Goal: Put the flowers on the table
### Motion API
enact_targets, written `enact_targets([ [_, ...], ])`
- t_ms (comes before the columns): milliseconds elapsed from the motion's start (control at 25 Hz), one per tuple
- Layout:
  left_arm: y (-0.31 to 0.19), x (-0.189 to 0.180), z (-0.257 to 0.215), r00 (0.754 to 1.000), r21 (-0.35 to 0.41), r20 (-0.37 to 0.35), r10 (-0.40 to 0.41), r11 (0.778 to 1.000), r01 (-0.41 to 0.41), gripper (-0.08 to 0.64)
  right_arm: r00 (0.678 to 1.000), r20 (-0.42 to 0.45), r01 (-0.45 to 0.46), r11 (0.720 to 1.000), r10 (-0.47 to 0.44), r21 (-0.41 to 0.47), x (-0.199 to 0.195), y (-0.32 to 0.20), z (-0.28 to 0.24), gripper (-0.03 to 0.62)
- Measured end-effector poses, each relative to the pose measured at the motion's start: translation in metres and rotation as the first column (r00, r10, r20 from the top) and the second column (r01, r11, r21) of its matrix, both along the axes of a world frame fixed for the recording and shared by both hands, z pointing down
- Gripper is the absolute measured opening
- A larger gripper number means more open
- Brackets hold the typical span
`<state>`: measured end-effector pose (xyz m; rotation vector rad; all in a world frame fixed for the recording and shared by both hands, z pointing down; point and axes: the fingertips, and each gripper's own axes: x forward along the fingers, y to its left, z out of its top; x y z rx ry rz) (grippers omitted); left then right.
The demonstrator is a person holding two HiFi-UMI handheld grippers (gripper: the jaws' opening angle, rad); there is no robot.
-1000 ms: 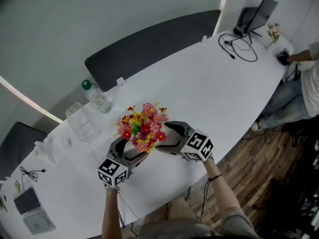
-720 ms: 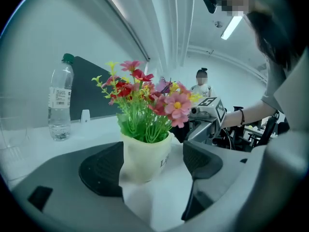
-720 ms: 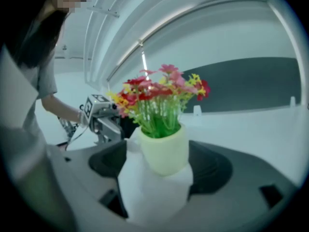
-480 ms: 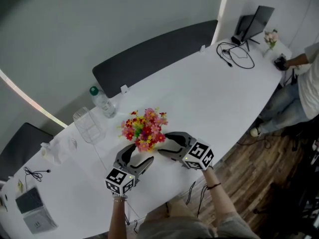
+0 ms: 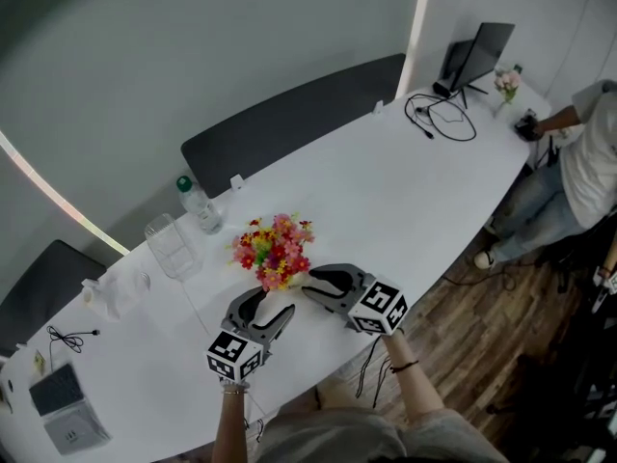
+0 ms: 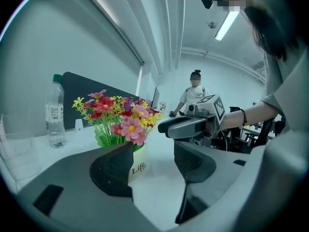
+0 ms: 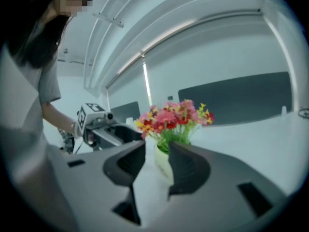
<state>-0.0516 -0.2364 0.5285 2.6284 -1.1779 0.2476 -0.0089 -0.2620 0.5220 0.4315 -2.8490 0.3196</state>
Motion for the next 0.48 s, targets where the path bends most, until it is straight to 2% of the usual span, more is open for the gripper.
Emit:
enact_targets([
  [480, 0.017, 0.023, -0.025, 0.999, 0.038, -0.033, 0.034, 0.999, -0.032, 0.185, 0.998, 0.054, -0.037, 0.999, 0.035, 0.030, 0.012, 0.021, -0.024, 0.071],
])
